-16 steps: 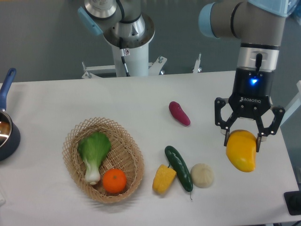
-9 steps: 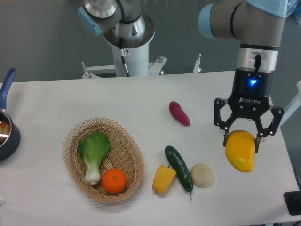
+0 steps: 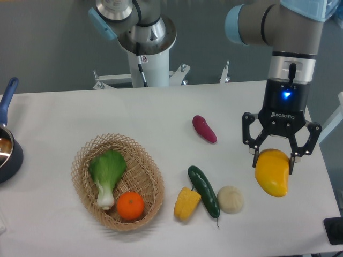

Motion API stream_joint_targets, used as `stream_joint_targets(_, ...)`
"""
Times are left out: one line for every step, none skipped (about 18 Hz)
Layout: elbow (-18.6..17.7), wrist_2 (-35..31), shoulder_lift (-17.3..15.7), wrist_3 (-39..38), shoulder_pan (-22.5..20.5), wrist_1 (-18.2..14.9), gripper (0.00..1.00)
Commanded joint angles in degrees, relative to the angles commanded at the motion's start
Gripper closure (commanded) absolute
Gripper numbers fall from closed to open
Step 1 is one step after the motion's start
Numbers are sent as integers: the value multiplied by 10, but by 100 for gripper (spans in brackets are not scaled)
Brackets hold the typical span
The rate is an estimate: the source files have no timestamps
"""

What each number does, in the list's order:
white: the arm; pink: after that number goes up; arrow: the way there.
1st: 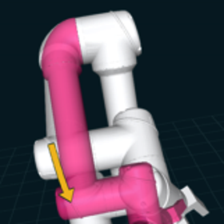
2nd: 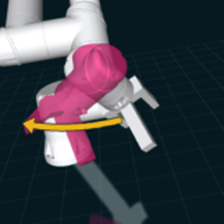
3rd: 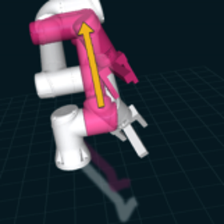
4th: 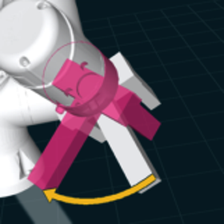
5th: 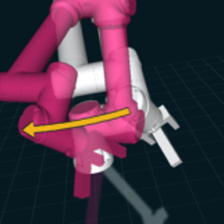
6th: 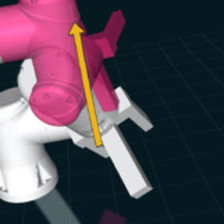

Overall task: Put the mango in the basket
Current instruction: 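Hold the yellow mango in the gripper above the table, then carry the held yellow mango over to the wicker basket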

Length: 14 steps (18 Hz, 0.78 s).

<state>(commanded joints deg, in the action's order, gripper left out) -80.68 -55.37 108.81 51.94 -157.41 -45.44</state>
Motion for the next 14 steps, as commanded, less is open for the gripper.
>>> stream_joint_targets(-3,0,0,0,1,-1,60)
stream_joint_targets(-5,0,1,0,3,-1,60)
stream_joint_targets(-10,-1,1,1,4,-1,60)
stream_joint_targets(-23,-1,0,2,6,-1,60)
stream_joint_targets(-39,-1,-2,3,8,0,60)
stream_joint_targets(-51,-3,-5,10,11,0,60)
stream_joint_targets(-61,-6,-7,21,16,0,60)
stream_joint_targets(-73,-11,-7,36,19,0,60)
stream_joint_targets(-83,-19,-8,53,25,-1,60)
stream_joint_targets(-97,-35,-8,77,33,0,60)
stream_joint_targets(-110,-53,-10,103,46,0,60)
stream_joint_targets(-126,-71,-14,127,60,0,60)
stream_joint_targets(-142,-86,-18,144,72,0,60)
stream_joint_targets(-154,-97,-22,152,82,0,60)
